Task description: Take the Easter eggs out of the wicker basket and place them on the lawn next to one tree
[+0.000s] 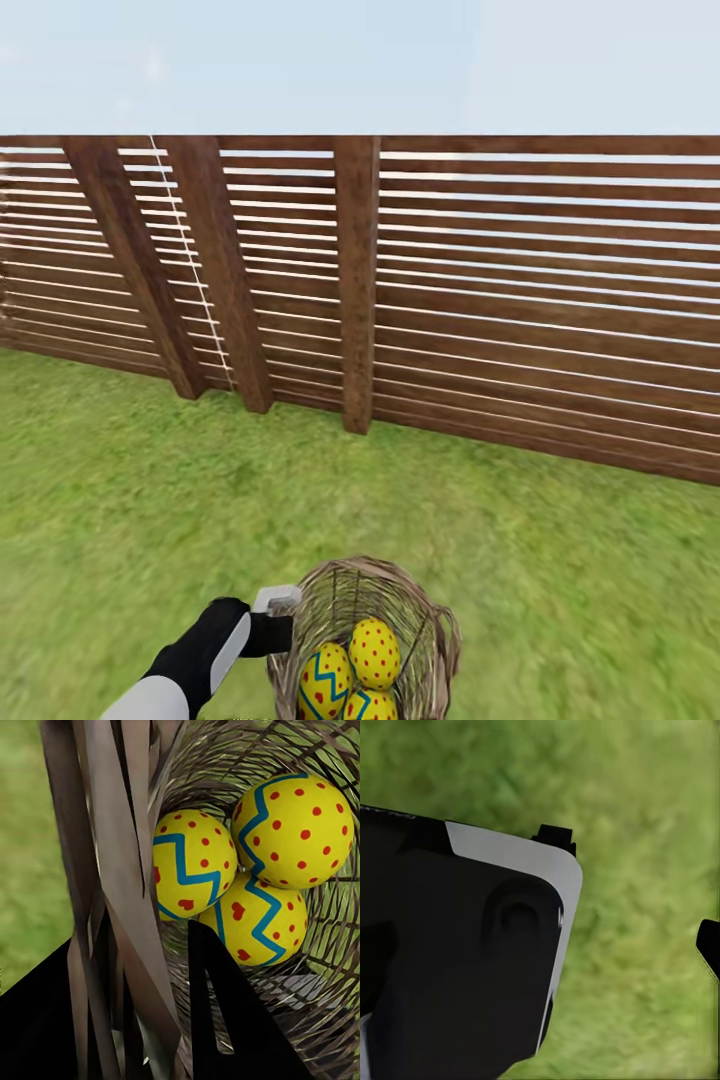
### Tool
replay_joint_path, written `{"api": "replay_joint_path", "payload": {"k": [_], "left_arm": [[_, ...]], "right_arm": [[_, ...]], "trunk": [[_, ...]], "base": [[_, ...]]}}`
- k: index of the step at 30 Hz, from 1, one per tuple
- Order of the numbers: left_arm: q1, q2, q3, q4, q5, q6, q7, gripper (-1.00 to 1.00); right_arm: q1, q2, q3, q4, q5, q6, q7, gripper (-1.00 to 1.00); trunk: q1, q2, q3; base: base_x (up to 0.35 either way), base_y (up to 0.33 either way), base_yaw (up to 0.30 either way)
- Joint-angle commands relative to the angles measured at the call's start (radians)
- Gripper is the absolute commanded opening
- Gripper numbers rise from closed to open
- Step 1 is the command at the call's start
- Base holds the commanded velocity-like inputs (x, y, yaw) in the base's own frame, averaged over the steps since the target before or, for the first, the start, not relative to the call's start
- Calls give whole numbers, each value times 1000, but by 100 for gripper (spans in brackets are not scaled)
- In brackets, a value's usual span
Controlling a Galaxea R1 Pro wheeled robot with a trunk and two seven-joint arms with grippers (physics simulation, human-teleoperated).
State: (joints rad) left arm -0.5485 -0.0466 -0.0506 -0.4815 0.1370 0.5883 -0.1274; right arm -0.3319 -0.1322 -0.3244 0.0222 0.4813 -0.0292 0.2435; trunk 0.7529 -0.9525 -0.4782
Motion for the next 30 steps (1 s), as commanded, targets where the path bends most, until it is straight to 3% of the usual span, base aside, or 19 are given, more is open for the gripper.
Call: {"api": "replay_joint_path", "payload": {"k": [1,30], "left_arm": [[-1,1,-4,-1,19,5,3,-100],[-1,0,-4,-2,19,5,3,-100]], "right_arm": [[-1,-1,-9,2,8,-3,2,100],[-1,-1,-10,2,8,-3,2,100]], "trunk": [[0,-1,0],[0,-1,29]], "base": [[0,0,285],[0,0,246]]}}
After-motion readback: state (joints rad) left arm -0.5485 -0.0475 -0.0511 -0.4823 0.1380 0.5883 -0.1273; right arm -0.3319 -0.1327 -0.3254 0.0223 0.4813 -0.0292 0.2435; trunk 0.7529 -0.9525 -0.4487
